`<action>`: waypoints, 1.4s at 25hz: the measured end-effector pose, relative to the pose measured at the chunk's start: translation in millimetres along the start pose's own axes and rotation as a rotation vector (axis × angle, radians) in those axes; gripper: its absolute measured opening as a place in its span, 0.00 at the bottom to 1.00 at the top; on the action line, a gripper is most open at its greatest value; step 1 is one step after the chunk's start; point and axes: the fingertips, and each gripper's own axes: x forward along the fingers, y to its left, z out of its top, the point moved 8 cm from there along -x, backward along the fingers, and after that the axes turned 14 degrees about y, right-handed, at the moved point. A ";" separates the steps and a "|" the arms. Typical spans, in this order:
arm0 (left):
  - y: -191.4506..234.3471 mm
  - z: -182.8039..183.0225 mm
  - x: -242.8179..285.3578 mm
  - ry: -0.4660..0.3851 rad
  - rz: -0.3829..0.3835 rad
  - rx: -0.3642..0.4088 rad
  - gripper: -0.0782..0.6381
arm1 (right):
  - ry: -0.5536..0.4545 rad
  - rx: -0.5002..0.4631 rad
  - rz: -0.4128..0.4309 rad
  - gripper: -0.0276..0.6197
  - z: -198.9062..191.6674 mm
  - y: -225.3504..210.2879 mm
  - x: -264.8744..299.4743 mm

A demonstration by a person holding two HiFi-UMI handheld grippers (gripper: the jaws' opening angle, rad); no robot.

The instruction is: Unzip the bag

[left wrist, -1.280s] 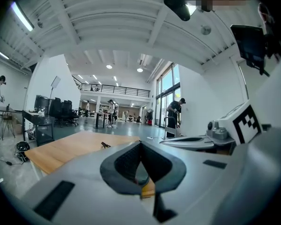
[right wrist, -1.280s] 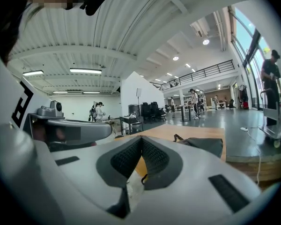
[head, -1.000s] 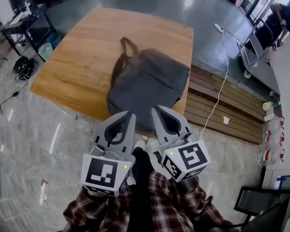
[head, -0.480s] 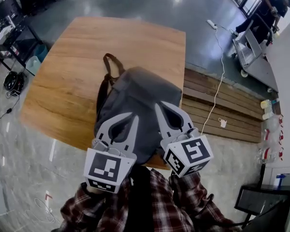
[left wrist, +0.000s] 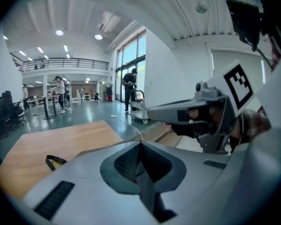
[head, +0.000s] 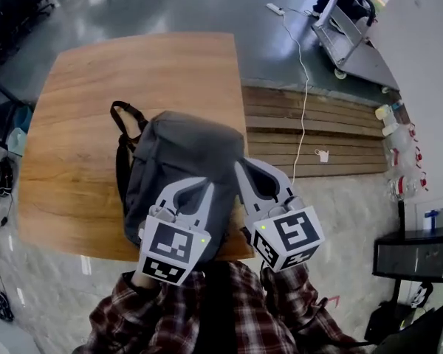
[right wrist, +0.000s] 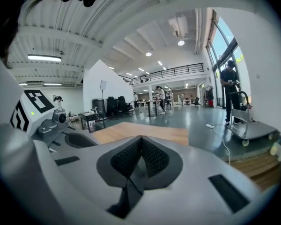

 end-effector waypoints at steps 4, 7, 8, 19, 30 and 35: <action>-8.9 -25.9 50.0 0.163 -0.046 0.146 0.12 | 0.113 0.043 -0.077 0.06 -38.5 -24.0 0.4; -18.6 -55.6 85.2 0.310 -0.060 0.282 0.12 | 0.235 0.083 -0.083 0.06 -77.0 -32.5 2.0; -21.7 -66.3 96.2 0.361 -0.068 0.321 0.12 | 0.283 0.091 -0.081 0.06 -90.9 -33.6 3.0; -18.1 -124.1 176.6 0.446 -0.079 0.469 0.12 | 0.498 0.169 -0.021 0.06 -204.6 -38.9 34.7; -3.4 -124.9 194.8 0.378 -0.103 0.408 0.12 | 0.484 0.096 0.020 0.06 -230.5 -56.7 83.4; 7.3 -120.2 199.3 0.351 -0.135 0.394 0.12 | 0.492 -0.110 0.068 0.06 -214.6 -65.7 102.6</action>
